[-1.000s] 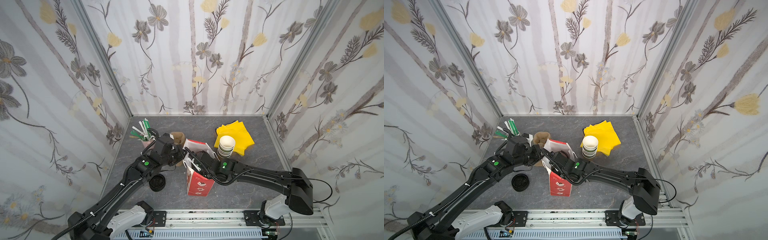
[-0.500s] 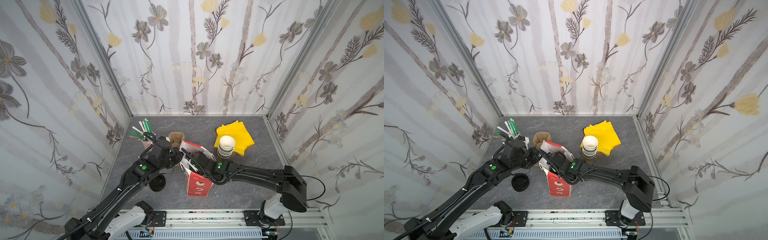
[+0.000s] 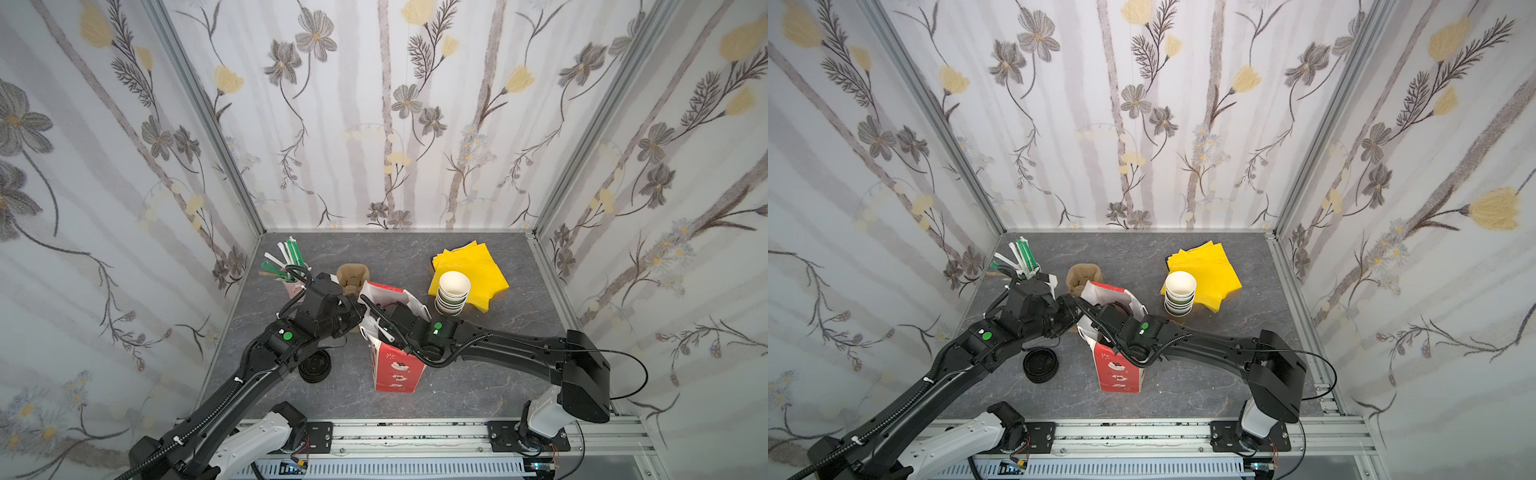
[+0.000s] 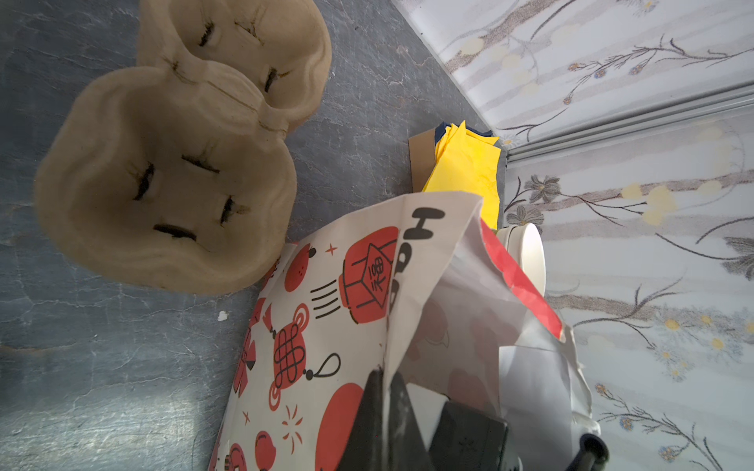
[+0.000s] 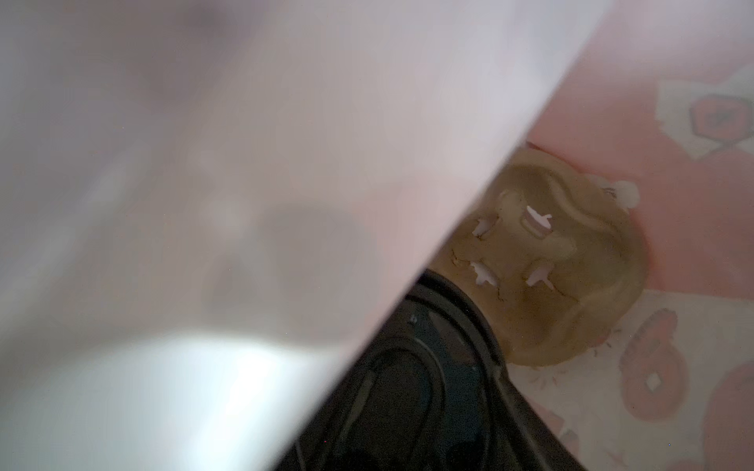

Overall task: Pack a coffee takeout order
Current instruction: Place the coffee cup in the cup tray.

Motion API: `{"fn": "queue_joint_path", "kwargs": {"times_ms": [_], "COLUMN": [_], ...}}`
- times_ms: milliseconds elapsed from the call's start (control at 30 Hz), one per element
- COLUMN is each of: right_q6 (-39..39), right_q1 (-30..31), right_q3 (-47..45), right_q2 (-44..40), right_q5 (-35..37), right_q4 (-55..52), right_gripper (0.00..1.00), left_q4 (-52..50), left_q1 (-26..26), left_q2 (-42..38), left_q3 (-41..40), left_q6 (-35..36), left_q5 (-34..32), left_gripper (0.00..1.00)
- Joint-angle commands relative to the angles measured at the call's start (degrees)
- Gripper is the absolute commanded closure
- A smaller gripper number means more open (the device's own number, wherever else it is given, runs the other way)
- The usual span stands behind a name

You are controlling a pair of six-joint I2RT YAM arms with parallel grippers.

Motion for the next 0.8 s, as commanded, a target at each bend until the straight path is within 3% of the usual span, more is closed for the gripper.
{"fn": "queue_joint_path", "kwargs": {"times_ms": [0,433,767], "right_q6": [-0.01,3.92,3.53], "right_q1": [0.02,0.07,0.06], "right_q3": [0.24,-4.33,-5.86], "right_q2": [-2.24,0.52,1.88], "right_q5": [2.36,3.14,2.39], "right_q4": [0.09,5.21,3.41], "right_gripper": [0.56,0.57,0.59], "left_q4": [1.65,1.59,1.65], "left_q1": [-0.03,-0.10,-0.04], "left_q2": [-0.27,-0.80,-0.62], "left_q3": [-0.41,-1.03,-0.82], "left_q6": [-0.51,-0.97,-0.81], "left_q5": [0.10,-0.08,-0.17], "left_gripper": [1.00,1.00,1.00]}}
